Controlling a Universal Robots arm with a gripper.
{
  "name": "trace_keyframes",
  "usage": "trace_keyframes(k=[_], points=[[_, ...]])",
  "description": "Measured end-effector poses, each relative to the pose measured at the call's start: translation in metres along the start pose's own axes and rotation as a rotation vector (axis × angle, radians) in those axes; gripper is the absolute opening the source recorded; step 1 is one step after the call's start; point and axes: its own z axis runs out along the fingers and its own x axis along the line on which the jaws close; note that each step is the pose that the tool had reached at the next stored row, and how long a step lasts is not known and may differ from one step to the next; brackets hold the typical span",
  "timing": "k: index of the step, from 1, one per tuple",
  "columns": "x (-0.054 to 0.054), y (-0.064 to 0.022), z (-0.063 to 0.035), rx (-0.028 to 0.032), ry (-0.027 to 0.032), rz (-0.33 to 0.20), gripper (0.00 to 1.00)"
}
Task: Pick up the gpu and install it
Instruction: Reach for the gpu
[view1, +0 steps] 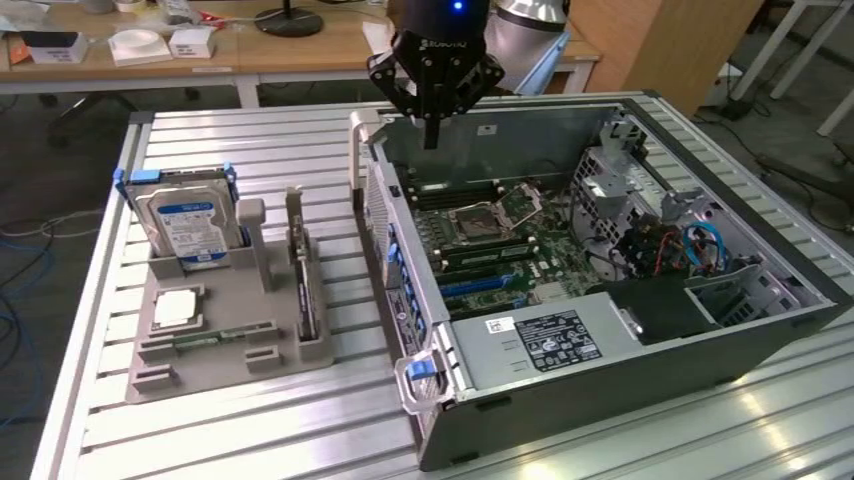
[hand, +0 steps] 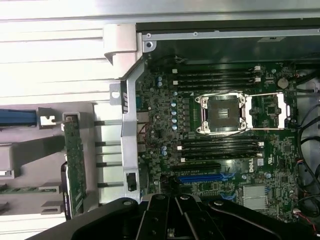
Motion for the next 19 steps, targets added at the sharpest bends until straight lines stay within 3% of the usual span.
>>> trace_keyframes(k=[19], points=[[0.05, -0.0038, 0.001, 0.0004, 0.0066, 0.0, 0.1]])
